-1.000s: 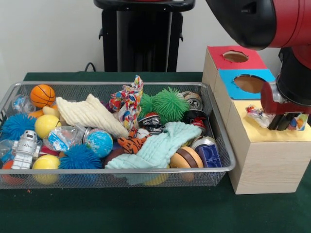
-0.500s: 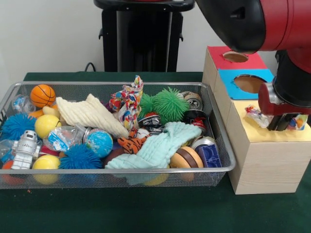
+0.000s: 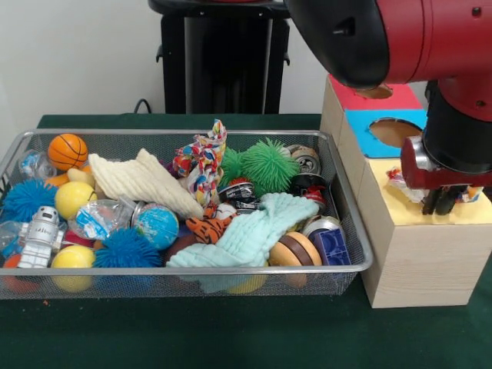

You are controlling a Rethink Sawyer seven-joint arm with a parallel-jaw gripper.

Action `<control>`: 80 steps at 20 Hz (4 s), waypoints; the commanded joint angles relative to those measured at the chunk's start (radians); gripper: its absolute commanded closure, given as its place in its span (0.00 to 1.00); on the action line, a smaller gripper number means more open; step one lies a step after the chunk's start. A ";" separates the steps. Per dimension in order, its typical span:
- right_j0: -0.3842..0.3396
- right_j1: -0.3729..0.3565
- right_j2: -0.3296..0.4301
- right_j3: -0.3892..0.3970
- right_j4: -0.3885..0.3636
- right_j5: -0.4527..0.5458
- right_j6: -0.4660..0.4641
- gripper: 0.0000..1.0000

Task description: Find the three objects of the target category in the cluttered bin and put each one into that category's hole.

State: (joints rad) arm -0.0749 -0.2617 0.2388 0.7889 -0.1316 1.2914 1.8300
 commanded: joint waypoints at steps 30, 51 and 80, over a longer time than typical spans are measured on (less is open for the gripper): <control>0.029 -0.328 0.068 0.293 -0.181 -0.603 -0.110 1.00; -0.210 -0.433 0.175 0.540 -0.181 -0.431 -0.377 1.00; -0.500 -0.487 0.291 0.805 -0.333 -0.528 -0.464 0.00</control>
State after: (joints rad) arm -0.5297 -0.7160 0.4567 1.3893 -0.4030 0.7448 1.6473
